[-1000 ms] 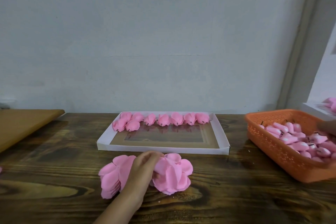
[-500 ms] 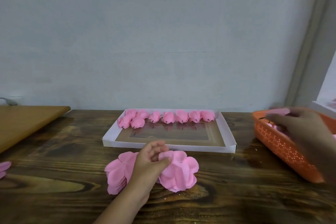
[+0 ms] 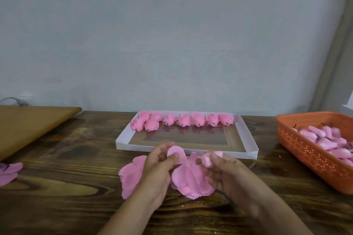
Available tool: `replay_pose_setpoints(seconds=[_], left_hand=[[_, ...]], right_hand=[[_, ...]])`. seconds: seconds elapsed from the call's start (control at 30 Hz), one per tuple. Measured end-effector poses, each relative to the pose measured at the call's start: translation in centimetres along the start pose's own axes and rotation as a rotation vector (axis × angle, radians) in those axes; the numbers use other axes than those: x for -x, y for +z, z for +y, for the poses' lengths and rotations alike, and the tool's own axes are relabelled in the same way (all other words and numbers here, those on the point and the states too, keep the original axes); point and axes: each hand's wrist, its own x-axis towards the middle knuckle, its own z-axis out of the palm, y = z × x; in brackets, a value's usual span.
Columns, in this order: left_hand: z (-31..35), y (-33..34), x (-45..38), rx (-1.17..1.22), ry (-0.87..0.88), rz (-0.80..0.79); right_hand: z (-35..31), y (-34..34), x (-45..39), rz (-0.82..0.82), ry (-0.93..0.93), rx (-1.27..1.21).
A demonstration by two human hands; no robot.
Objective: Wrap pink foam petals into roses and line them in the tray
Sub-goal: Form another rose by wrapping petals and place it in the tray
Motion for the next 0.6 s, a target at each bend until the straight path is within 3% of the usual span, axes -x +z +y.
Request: replay_pose_setpoints(seconds=[0.37,0.6], left_hand=[[0.2,0.0,0.1,0.189,-0.06,-0.123],[0.4,0.7,1.1,0.199,-0.181,-0.269]], right_hand=[[1.1,0.7,0.2,-0.084,0.012,-0.095],[1.0,1.2,0.4,-0.035,-0.079,-0.08]])
